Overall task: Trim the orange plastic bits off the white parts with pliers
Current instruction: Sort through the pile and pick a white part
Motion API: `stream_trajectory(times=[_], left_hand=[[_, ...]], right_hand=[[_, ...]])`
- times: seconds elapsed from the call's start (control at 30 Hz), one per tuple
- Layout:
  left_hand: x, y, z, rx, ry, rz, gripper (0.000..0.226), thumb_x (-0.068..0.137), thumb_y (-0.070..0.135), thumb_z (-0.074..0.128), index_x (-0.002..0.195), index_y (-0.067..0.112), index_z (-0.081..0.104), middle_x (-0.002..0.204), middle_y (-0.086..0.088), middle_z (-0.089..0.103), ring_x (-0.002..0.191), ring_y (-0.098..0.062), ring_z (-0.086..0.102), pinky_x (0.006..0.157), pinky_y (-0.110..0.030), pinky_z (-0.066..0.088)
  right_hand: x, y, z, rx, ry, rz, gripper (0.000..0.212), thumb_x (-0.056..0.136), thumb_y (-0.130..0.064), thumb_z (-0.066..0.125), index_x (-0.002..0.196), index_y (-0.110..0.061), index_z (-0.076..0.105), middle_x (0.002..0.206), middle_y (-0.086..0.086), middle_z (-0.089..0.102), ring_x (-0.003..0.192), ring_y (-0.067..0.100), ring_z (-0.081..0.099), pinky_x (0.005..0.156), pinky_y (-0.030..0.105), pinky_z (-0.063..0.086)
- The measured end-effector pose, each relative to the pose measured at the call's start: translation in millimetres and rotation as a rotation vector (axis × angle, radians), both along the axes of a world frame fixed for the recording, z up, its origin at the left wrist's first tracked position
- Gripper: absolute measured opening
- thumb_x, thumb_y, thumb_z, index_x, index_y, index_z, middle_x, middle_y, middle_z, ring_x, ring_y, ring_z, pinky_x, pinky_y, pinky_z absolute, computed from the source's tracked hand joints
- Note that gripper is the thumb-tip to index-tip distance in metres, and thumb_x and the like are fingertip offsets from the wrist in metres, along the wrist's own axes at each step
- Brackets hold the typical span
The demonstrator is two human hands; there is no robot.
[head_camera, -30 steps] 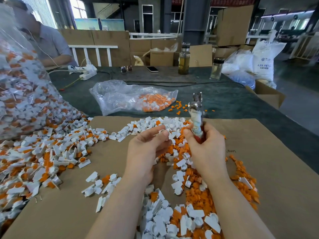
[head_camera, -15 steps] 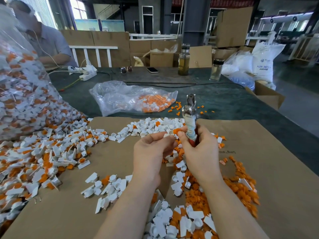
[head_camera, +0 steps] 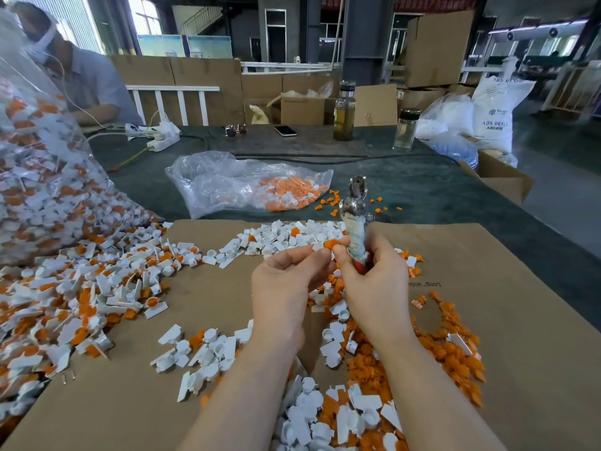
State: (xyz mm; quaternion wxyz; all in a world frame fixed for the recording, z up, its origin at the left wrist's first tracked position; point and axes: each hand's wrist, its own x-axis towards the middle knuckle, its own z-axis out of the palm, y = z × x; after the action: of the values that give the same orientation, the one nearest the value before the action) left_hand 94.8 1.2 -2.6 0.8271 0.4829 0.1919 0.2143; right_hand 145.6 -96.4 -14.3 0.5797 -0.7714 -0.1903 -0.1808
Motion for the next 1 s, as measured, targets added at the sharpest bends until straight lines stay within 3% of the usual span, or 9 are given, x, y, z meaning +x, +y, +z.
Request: stream_trajectory(times=[0.4, 0.63, 0.8, 1.0], left_hand=[[-0.8, -4.2, 2.5, 0.045, -0.064, 0.045, 0.01, 0.077, -0.004, 0.078, 0.082, 0.004, 0.074, 0.076, -0.013, 0.076, 0.068, -0.019, 0.075, 0.061, -0.021, 0.057], [0.9, -0.5, -1.1, 0.341, -0.008, 0.096, 0.009, 0.077, 0.011, 0.083, 0.078, 0.018, 0.078, 0.077, -0.004, 0.077, 0.081, -0.025, 0.075, 0.076, -0.033, 0.06], [-0.2, -0.6, -0.6, 0.477, -0.025, 0.113, 0.014, 0.078, 0.009, 0.082, 0.076, 0.023, 0.077, 0.072, 0.003, 0.075, 0.072, -0.013, 0.072, 0.064, -0.016, 0.055], [1.4, 0.3, -1.9, 0.499, -0.021, 0.138, 0.015, 0.079, 0.008, 0.082, 0.075, 0.022, 0.075, 0.069, 0.008, 0.073, 0.062, 0.0, 0.066, 0.059, -0.012, 0.051]], right_hand=[[-0.3, 2.1, -2.2, -0.01, -0.028, -0.049, 0.014, 0.088, -0.025, 0.069, 0.099, -0.023, 0.061, 0.081, -0.02, 0.061, 0.083, -0.006, 0.06, 0.063, 0.006, 0.046], [-0.7, 1.2, -0.9, -0.045, -0.029, -0.063, 0.015, 0.086, -0.027, 0.071, 0.098, -0.024, 0.062, 0.081, -0.021, 0.061, 0.08, -0.004, 0.061, 0.062, 0.008, 0.047], [-0.9, -0.2, 2.1, -0.044, -0.009, -0.045, 0.013, 0.086, -0.027, 0.071, 0.092, -0.027, 0.06, 0.079, -0.018, 0.063, 0.079, -0.003, 0.061, 0.062, 0.01, 0.048], [-1.3, -0.3, 4.1, -0.075, 0.023, -0.022, 0.014, 0.087, -0.027, 0.07, 0.099, -0.023, 0.064, 0.088, -0.015, 0.065, 0.084, 0.002, 0.063, 0.072, 0.025, 0.055]])
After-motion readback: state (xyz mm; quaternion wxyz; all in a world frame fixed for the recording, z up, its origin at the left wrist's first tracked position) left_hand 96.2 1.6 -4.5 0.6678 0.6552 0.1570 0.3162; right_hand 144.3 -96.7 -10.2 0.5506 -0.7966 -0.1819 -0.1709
